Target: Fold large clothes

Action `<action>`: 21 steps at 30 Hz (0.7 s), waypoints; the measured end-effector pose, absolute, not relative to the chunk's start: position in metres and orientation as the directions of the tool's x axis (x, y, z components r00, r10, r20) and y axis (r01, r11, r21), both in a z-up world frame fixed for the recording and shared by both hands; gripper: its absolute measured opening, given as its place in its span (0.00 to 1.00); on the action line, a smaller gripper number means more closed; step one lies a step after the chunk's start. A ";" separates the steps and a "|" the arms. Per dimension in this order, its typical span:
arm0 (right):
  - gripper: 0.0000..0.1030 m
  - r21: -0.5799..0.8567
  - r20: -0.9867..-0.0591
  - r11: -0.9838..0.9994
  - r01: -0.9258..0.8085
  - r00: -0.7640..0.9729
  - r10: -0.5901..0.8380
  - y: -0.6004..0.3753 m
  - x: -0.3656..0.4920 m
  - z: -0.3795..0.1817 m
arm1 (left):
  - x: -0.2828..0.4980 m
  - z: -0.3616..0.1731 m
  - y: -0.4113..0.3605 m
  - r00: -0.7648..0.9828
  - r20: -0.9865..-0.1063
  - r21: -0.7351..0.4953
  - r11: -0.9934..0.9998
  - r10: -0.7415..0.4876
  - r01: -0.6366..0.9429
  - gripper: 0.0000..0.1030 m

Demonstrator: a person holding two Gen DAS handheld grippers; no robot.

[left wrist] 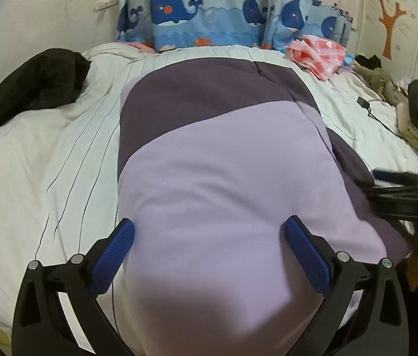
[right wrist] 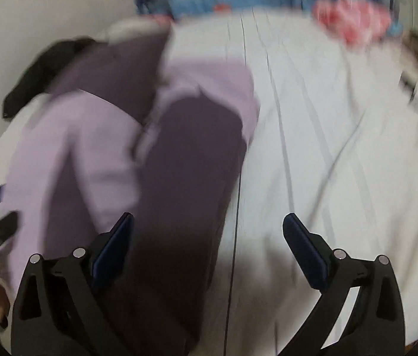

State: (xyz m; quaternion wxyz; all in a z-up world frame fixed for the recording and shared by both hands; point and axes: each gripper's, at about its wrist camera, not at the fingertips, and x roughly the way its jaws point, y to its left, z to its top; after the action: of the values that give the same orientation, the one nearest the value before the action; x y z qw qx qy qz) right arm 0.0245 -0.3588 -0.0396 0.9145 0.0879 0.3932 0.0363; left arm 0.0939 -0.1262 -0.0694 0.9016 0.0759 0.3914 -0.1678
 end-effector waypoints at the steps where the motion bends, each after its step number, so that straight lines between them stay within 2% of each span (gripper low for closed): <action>1: 0.93 0.166 -0.691 0.986 -0.011 0.712 0.124 -0.354 0.014 -0.031 | 0.093 -0.070 -0.125 0.638 -0.730 0.000 0.933 -0.247 0.360 0.94; 4: 0.93 0.038 -0.747 0.998 -0.047 0.662 0.060 -0.326 0.017 -0.043 | 0.089 -0.071 -0.125 0.643 -0.726 0.007 0.933 -0.242 0.359 0.94; 6: 0.93 0.049 -0.790 0.998 -0.043 0.610 0.065 -0.318 0.019 -0.071 | 0.087 -0.073 -0.128 0.637 -0.733 0.018 0.929 -0.239 0.369 0.94; 10: 0.93 0.079 -0.806 0.996 -0.039 0.585 0.087 -0.318 0.017 -0.096 | 0.073 -0.080 -0.139 0.664 -0.722 0.102 0.919 -0.194 0.380 0.94; 13: 0.93 0.000 -0.800 0.999 -0.048 0.599 0.029 -0.305 0.010 -0.087 | 0.074 -0.079 -0.137 0.659 -0.725 0.082 0.923 -0.203 0.375 0.94; 19: 0.93 0.084 -0.827 0.995 -0.050 0.554 0.097 -0.316 0.007 -0.074 | 0.072 -0.080 -0.135 0.672 -0.713 0.079 0.928 -0.202 0.363 0.94; 21: 0.93 0.095 -0.774 0.994 -0.060 0.624 0.112 -0.315 0.005 -0.040 | 0.074 -0.079 -0.130 0.672 -0.709 0.053 0.935 -0.213 0.352 0.94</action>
State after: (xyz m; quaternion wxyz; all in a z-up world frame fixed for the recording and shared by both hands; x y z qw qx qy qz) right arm 0.0050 -0.3150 -0.0400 0.9005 0.0300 0.4312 0.0477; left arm 0.0735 -0.1299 -0.0793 0.9097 0.0929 0.3739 -0.1551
